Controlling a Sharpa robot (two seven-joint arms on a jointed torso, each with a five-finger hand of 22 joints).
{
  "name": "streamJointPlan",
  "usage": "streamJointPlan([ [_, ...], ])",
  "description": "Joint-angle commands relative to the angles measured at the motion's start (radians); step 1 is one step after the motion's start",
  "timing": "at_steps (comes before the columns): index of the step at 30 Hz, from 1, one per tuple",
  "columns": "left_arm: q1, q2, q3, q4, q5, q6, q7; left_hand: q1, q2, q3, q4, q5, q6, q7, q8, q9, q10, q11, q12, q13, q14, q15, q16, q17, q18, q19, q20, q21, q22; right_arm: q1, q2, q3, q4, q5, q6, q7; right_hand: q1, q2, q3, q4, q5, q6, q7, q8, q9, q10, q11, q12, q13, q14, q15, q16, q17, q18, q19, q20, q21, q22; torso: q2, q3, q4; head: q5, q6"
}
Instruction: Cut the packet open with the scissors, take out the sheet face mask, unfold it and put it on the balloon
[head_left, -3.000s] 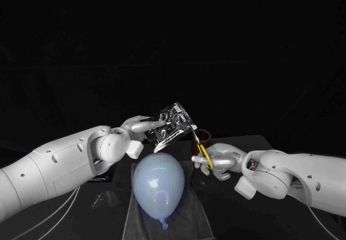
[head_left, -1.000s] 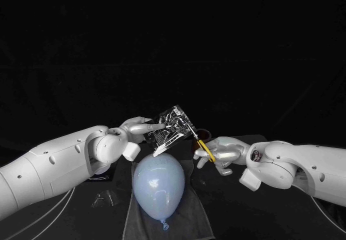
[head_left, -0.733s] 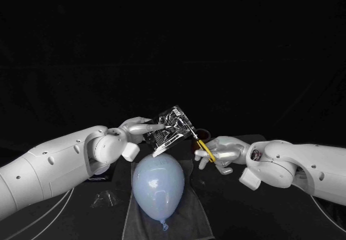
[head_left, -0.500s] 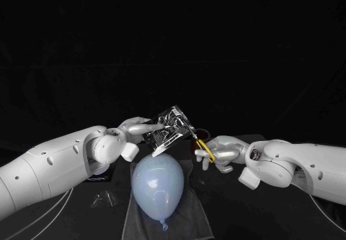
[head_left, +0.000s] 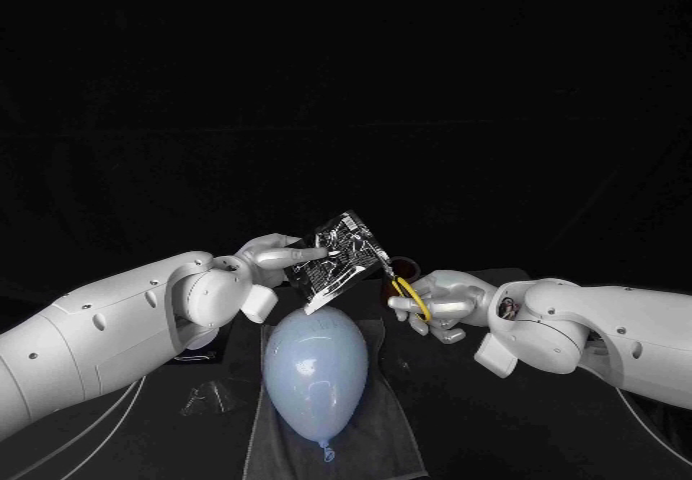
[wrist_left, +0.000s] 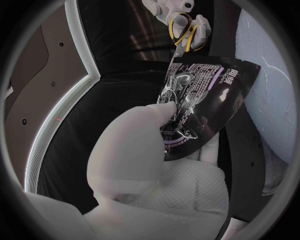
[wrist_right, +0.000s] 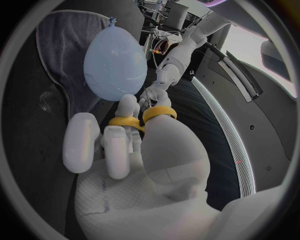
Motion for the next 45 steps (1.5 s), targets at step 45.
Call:
streamJointPlan([
  [45, -0.001, -0.008, 0.0, 0.009, -0.092, 0.082, 0.011, -0.002, 0.014, 0.002, -0.007, 0.005, 0.01, -0.001, 0.008, 0.059, 0.009, -0.004, 0.004, 0.001, 0.006, -0.004, 0.0, 0.002, 0.015, 0.006, -0.001, 0.006, -0.001, 0.02, -0.007, 0.002, -0.018, 0.026, 0.12, -0.014, -0.014, -0.039, -0.015, 0.006, -0.001, -0.127, 0.14, -0.286, -0.204, -0.265, 0.112, -0.42, -0.477, 0.036, 0.128, -0.041, 0.041, 0.023, -0.078, 0.111, -0.15, 0.03, 0.0, 0.0001, -0.0005, -0.001, 0.003],
])
